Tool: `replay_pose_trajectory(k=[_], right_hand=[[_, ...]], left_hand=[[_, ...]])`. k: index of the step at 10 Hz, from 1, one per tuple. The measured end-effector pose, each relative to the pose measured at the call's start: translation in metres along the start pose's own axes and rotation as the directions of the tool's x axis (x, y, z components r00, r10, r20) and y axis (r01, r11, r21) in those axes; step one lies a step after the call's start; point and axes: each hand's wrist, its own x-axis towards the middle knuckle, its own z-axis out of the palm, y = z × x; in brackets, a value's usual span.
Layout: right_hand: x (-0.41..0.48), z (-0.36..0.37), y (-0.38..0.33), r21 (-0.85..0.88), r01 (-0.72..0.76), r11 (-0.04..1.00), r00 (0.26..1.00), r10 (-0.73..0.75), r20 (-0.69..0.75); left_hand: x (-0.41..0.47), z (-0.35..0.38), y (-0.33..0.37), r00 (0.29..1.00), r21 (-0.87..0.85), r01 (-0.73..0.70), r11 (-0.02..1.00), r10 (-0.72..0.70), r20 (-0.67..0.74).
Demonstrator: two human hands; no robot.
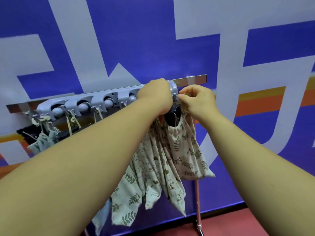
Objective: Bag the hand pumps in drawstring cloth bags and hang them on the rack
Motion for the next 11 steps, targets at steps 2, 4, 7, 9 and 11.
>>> replay_pose_trajectory(k=[2,4,7,9,11], right_hand=[[-0.009,0.001,0.005,-0.084,0.037,0.996,0.999,-0.040,-0.034],[-0.004,0.005,0.004,-0.288,0.028,0.957,0.998,-0.041,-0.039],[0.036,0.001,-0.113,-0.428,-0.011,0.904,0.990,0.071,0.124],[0.098,0.012,-0.268,-0.424,0.119,0.898,0.903,0.079,0.422],[0.146,-0.015,-0.451,-0.173,0.254,0.952,0.888,-0.159,0.432]], left_hand=[[-0.003,0.006,-0.004,0.996,0.046,-0.082,0.996,0.083,-0.037],[0.011,0.018,-0.007,0.994,0.038,-0.092,0.995,0.094,-0.052],[0.042,-0.077,-0.048,0.972,-0.272,-0.045,0.961,0.105,0.212],[0.074,-0.226,-0.105,0.988,-0.335,0.031,0.942,0.022,0.153],[0.077,-0.410,-0.143,0.992,-0.342,-0.082,0.936,0.042,-0.121]])
